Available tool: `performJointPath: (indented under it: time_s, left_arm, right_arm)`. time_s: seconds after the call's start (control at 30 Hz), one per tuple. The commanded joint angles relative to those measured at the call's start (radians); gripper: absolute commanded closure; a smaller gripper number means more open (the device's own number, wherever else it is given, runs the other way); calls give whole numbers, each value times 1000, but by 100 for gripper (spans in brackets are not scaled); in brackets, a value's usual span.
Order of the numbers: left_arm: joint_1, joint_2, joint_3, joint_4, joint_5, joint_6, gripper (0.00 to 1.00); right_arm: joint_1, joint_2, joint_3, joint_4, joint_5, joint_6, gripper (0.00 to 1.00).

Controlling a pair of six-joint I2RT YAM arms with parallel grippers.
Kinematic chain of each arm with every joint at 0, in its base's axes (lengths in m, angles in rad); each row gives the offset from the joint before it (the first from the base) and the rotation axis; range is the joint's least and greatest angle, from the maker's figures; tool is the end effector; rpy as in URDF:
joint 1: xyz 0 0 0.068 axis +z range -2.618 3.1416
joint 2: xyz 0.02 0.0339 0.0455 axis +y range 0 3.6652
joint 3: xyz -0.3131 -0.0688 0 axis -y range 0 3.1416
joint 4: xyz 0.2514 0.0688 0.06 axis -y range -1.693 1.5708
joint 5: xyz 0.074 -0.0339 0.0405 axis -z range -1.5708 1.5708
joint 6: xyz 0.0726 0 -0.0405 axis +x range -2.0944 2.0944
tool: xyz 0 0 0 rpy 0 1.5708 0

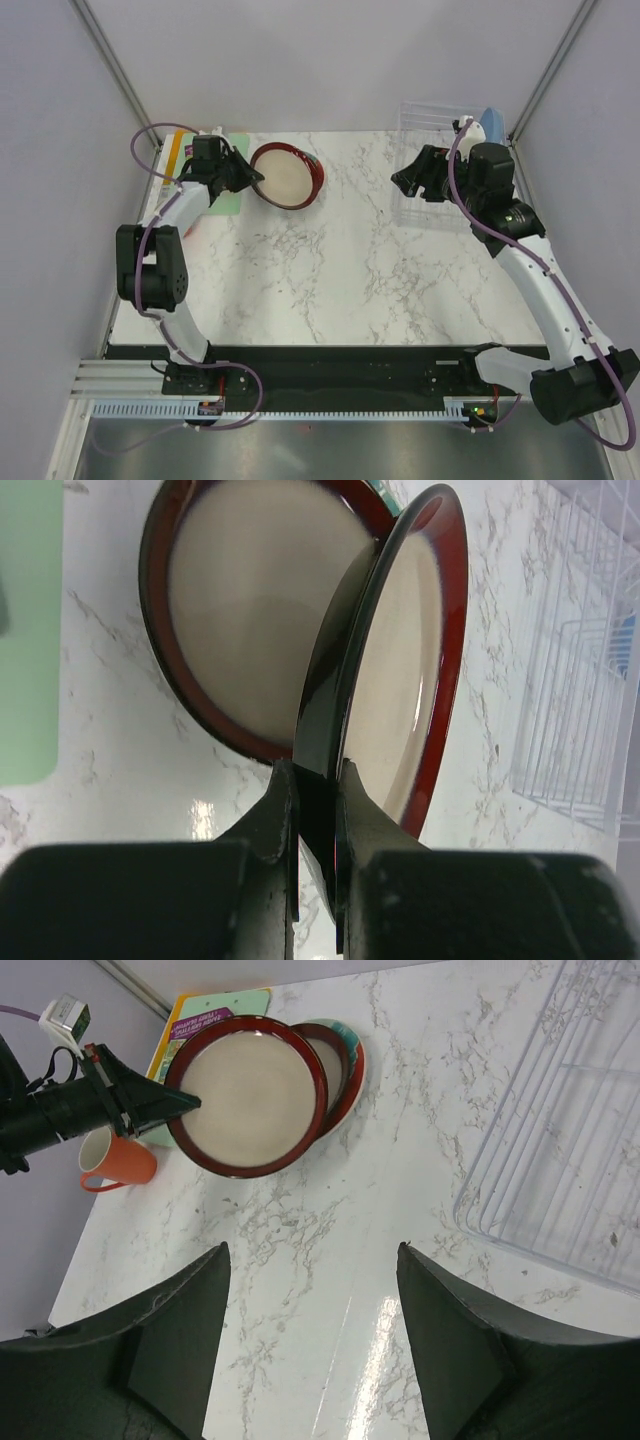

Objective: Unload the plates from the dish rack

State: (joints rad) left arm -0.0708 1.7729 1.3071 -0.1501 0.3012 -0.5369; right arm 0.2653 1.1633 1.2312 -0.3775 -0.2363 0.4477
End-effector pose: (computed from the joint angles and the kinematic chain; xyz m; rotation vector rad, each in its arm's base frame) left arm 0.4488 -0.0534 0.2781 -0.3444 2.2082 -0.6675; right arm 0.2661 0.0899 0.4338 0.0092 1.9339 0.7052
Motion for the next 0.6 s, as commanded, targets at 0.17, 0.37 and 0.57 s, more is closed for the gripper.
performJointPath:
  time_s: [0.17,0.37,0.57]
  left_arm:
    - [48,151,277,122,127,-49,98]
    - [55,259,345,122,164,-84,98]
    - [58,309,343,136,177,-110,98]
  right_arm:
    - [-3,50,-1,5,28,-46,26]
    - [-11,68,7,2,29,-60,26]
    - [-17,75,10,2,26,-64,26]
